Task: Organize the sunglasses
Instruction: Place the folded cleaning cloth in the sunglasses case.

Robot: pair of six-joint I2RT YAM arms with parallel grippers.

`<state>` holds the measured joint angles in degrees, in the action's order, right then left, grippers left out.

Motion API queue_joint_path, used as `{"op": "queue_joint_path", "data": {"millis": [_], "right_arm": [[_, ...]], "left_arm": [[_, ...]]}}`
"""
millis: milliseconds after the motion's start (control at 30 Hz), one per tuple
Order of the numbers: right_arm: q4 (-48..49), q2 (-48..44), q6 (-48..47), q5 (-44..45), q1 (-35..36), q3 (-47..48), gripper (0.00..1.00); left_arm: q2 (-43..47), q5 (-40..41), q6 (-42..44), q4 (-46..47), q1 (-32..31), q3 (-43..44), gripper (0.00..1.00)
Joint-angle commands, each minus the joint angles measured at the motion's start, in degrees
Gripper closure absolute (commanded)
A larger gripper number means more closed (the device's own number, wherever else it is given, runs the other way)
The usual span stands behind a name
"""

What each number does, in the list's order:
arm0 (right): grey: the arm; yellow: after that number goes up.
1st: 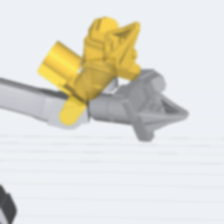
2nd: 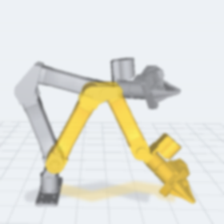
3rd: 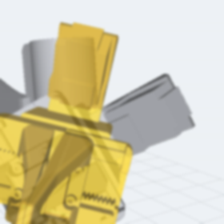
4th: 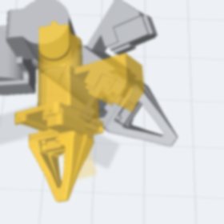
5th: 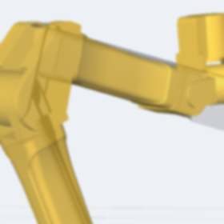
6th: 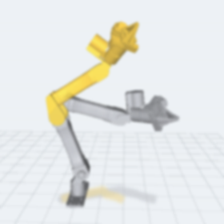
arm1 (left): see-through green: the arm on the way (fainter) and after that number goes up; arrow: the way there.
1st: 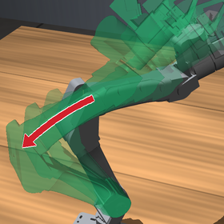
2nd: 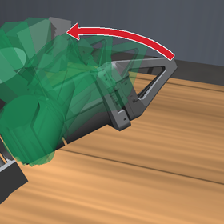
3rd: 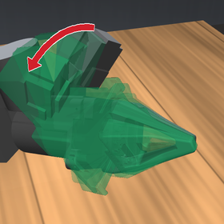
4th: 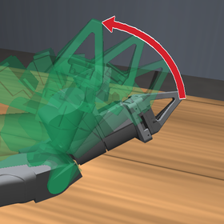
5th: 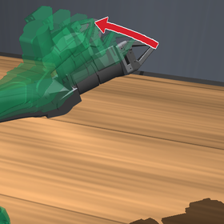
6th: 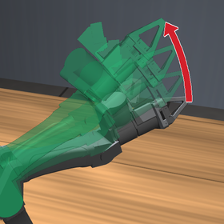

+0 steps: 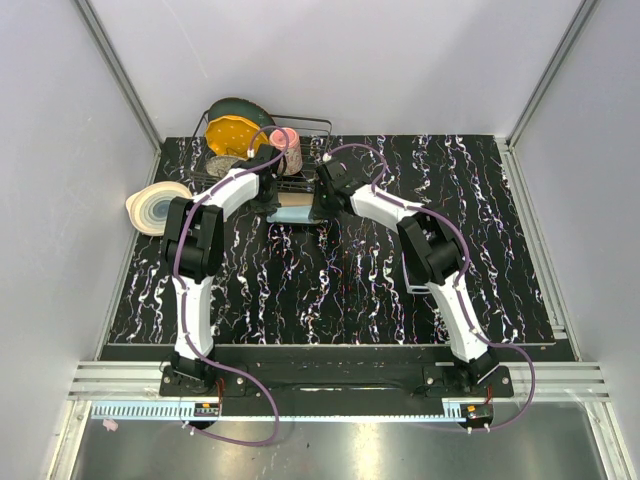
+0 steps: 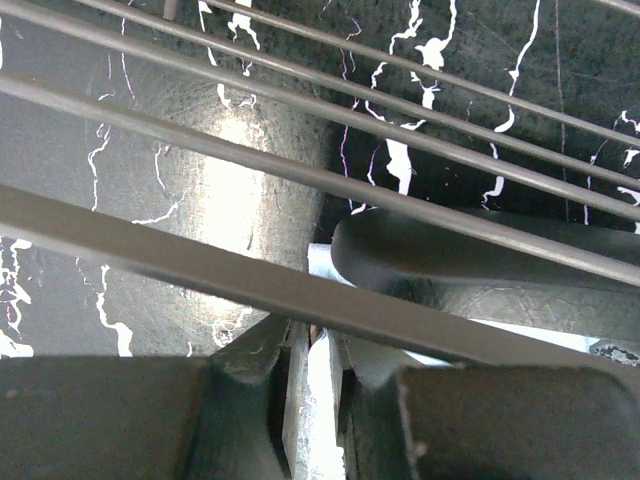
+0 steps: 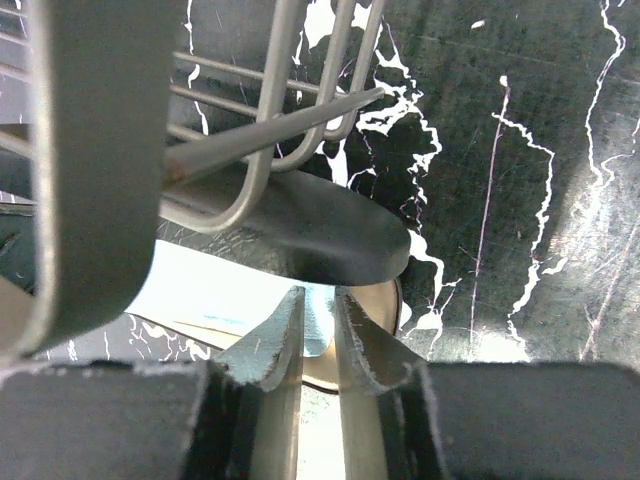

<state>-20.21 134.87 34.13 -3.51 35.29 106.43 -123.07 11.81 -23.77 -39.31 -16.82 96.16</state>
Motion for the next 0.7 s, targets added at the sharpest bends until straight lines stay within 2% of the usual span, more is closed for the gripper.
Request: {"op": "queue_joint_path", "data": {"millis": [0, 333, 500, 667], "right_arm": [[-0.10, 0.75, -1.43, 1.40, 1.01, 1.67, 0.78], [-1.94, 1.71, -1.08, 2.19, 1.01, 3.34, 1.00], [-1.77, 0.93, -0.73, 2.98, 1.01, 2.73, 1.00], [0.60, -1.18, -0.38, 4.29, 1.01, 0.19, 1.00]], "left_arm": [[1.07, -1.35, 0.30, 2.04, 0.30, -0.71, 0.82], [1.25, -1.36, 0.39, 2.13, 0.30, -0.80, 0.80], [1.60, -1.00, 0.30, 2.57, 0.30, -1.32, 0.73], [2.21, -0.74, 0.21, 3.18, 0.30, -2.29, 0.72]]}}
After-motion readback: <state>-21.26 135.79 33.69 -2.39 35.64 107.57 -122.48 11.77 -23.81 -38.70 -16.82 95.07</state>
